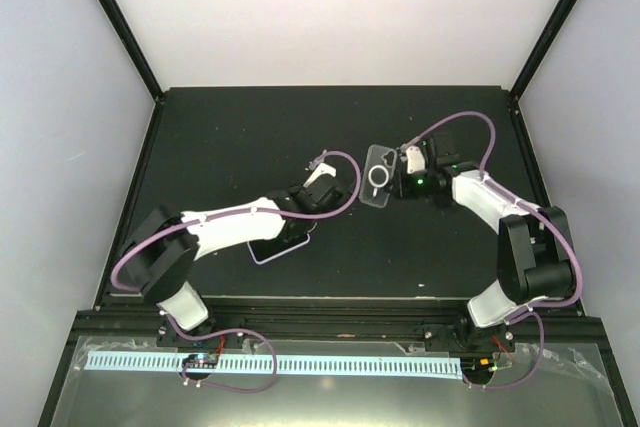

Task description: Take the phone out of the phone case

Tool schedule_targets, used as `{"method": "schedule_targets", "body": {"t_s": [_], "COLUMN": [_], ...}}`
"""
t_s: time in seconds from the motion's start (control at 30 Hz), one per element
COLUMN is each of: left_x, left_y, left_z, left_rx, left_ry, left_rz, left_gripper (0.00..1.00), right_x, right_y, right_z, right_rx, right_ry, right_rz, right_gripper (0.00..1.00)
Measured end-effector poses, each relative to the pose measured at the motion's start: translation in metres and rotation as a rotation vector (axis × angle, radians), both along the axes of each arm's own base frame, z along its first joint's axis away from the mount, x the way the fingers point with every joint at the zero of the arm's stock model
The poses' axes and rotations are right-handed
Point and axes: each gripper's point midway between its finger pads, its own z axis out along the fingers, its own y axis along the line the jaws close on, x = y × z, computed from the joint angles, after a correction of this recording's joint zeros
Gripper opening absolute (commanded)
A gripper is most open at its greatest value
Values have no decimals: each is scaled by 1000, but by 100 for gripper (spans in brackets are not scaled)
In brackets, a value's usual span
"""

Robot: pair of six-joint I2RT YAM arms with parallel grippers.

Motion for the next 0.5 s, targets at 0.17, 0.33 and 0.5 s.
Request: {"method": "schedule_targets", "body": {"t_s": [0.17,0.33,0.5], "left_x": [21,48,64], "left_y": [-10,-27,-33], "left_z": [-10,-11,-27], "left_rx": [118,221,308], "left_ry": [-4,-41,-30], "left_rz": [-5,-13,-18], "left_gripper": [2,2,2], "right_x": [23,31,31], "right_y": [-43,-73,-74], "right_z": [18,21,23], "right_rx": [24,48,69], "right_ry": [-72,-77,-75], "right_rz": [-75,-138,-136], "right_gripper": [1,1,1]}}
